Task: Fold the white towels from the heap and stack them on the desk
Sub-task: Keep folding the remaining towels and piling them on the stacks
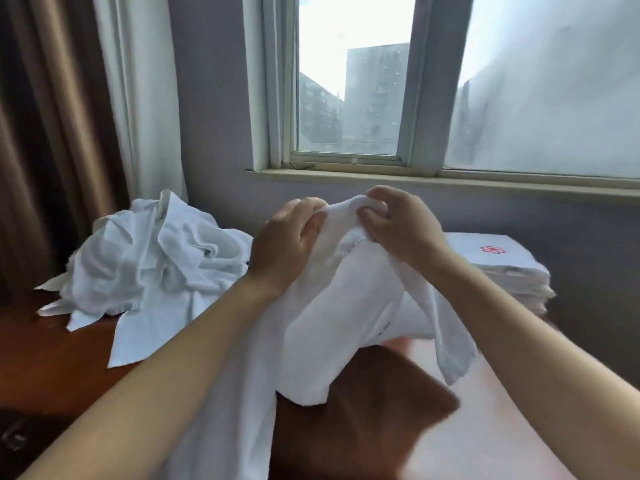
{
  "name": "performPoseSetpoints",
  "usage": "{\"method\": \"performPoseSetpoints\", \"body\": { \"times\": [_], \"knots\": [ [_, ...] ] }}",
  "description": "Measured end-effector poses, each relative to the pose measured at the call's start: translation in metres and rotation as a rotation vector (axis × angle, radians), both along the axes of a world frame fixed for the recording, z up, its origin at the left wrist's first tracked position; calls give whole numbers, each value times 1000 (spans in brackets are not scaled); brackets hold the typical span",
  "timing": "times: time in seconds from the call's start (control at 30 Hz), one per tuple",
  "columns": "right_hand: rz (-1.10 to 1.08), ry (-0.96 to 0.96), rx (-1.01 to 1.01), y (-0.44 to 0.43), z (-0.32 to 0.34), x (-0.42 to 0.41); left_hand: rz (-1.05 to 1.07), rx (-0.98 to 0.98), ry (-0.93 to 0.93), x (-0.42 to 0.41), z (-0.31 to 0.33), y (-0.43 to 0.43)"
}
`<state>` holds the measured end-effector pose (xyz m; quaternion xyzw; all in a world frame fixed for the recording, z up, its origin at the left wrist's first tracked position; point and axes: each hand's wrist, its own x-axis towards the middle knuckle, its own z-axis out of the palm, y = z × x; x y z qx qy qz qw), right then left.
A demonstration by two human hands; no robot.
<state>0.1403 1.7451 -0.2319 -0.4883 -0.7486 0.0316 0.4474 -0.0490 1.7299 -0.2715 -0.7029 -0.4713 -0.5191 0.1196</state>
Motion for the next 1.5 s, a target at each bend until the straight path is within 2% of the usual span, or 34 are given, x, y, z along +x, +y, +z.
{"method": "performPoseSetpoints", "body": {
  "times": [0.17, 0.37, 0.53, 0.77, 1.0, 1.07, 1.13, 1.23, 1.3, 1.4, 1.5],
  "knots": [
    [-136, -50, 63, -19, 15, 57, -111, 61, 34, 56, 15, 2],
    [-178, -6, 122, -43, 32, 82, -125, 159, 51, 83, 39, -16],
    [-154, -11, 215, -67, 47, 77, -104, 204, 79, 77, 62, -46],
    [-184, -48, 363, -100, 89, 61, -50, 387, 172, 54, 119, -83],
    [-235, -87, 498, -77, 100, 45, -5, 490, 252, 31, 141, -57],
    [-257, -155, 450, -49, 78, 40, 8, 466, 293, 28, 119, -34],
    [-217, -223, 292, -20, 41, 37, 67, 355, 341, 24, 84, -5],
    [-81, -364, -103, 9, -25, 38, 229, -93, 472, 16, 19, 34],
    [-40, -421, -303, 17, -62, 47, 279, -318, 551, 17, -21, 47],
    [-93, -466, -449, 22, -95, 65, 113, -433, 446, 36, -69, 44],
    [-194, -484, -572, 17, -117, 79, -114, -522, 457, 60, -103, 38]
  ]
}}
